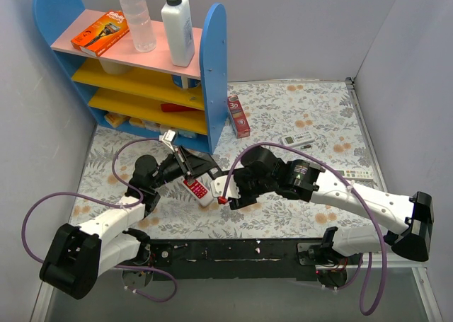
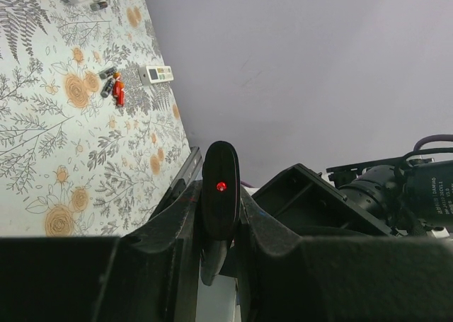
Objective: Load the batteries into the remote control
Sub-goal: Load the battery cover into the remote control.
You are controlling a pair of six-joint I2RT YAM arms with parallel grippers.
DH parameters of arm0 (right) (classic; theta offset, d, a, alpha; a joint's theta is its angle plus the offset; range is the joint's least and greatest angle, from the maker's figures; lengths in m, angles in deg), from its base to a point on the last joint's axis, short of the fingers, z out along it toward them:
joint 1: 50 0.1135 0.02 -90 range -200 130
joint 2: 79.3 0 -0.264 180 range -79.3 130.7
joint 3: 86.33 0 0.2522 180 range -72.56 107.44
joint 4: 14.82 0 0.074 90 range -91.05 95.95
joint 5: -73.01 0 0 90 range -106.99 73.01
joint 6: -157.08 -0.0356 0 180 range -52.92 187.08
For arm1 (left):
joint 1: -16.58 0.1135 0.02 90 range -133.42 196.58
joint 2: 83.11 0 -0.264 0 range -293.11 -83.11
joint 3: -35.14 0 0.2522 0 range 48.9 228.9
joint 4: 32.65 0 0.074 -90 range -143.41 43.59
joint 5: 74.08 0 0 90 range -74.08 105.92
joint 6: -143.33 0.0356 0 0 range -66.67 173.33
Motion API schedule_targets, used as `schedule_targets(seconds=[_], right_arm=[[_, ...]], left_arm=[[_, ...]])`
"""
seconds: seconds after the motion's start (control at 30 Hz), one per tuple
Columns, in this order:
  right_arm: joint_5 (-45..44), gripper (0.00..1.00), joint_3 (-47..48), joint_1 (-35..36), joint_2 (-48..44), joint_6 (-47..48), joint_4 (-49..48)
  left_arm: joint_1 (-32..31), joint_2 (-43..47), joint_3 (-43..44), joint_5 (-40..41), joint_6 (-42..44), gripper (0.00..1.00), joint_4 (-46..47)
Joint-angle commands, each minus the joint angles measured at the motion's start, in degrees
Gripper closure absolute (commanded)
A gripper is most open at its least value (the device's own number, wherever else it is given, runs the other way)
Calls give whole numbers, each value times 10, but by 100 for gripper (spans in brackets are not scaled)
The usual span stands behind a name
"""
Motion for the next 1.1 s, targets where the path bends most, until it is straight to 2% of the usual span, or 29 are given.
schedule_targets(seconds=[0.0, 0.37, 0.6, 0.73, 0.93, 1.03, 1.07], right_arm=[[-25, 40, -6, 0, 12, -25, -53], [-90, 46, 4, -1, 40, -44, -125], [-117, 45, 1, -3, 66, -73, -166], [-87, 41, 1, -4, 57, -95, -160], [-97, 29, -13, -10, 11, -193, -134], [-112, 21, -34, -23, -22, -276, -145], [-114, 14, -48, -28, -30, -298, -150]], left_arm=[[-4, 15, 27, -43, -94, 100, 57], [-7, 16, 34, -75, -86, 100, 52], [-8, 30, 38, -70, -81, 100, 46], [-7, 49, 35, -51, -50, 100, 19], [-5, 76, 65, 58, 92, 100, -176], [-4, 71, 69, 95, 136, 100, -230], [-5, 68, 64, 98, 133, 100, -230]])
